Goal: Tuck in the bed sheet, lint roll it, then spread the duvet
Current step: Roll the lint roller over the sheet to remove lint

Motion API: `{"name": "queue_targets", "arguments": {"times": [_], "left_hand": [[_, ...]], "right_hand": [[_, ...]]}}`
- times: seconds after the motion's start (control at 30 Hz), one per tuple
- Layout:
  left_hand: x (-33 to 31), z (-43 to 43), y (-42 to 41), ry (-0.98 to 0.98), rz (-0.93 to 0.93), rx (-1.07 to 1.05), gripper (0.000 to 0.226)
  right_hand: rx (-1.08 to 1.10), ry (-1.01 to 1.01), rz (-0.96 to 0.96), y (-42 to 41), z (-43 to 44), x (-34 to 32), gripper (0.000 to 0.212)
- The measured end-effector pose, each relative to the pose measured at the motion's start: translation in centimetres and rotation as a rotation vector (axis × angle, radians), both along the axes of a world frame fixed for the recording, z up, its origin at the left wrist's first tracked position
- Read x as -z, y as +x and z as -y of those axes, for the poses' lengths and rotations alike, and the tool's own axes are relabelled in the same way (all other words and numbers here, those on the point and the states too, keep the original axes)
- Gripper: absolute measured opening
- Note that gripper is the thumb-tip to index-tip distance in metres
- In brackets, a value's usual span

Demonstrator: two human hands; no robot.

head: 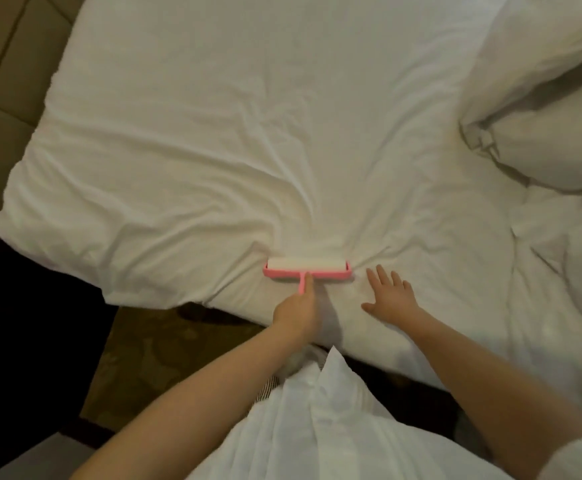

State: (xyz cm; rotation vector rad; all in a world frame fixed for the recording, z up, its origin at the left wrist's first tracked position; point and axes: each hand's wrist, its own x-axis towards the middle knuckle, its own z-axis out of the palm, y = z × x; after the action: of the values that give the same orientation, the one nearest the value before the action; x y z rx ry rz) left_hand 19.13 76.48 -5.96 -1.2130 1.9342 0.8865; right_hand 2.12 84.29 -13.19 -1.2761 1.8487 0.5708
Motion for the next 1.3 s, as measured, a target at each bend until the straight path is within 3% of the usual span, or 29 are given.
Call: {"name": "queue_targets", "arguments": {"times": [0.1, 0.23, 0.37, 0.6, 0.87, 1.17, 1.3], "left_hand": [[-0.7, -2.2, 2.1, 0.039, -0.008, 0.023, 0.070], [-1.3, 0.2, 3.7, -0.082, -0.099, 0.036, 0.068], [-3.2, 1.7, 5.8, -0.223, -0.162, 0.256, 0.071], [-5.1, 1.8, 5.2, -0.109, -0.273, 0.623, 0.068], [-6.1, -1.2, -1.1, -0.116, -0.257, 0.885, 0.068], [-0.8, -4.8, -9.6, -0.168, -0.174, 1.090, 0.068], [2.1, -6.1, -15.8, -0.182, -0.342, 1.186, 0.066]], "right_hand": [[0.118, -0.015, -0.011, 1.2, -1.2, -1.1, 0.078], [0.346, -0.022, 0.008, 3.7, -2.4, -2.0, 0.076], [0.558, -0.078, -0.008, 7.6, -4.0, -3.9, 0.072], [0.777, -0.210, -0.012, 13.2, -7.2, -8.8, 0.068], [1.022, -0.260, -0.074, 10.4, -13.5, -12.5, 0.065], [1.338, -0.278, -0.085, 8.3, -16.0, -7.5, 0.065], [1.471, -0.339, -0.176, 6.6, -16.0, -2.9, 0.067]]}}
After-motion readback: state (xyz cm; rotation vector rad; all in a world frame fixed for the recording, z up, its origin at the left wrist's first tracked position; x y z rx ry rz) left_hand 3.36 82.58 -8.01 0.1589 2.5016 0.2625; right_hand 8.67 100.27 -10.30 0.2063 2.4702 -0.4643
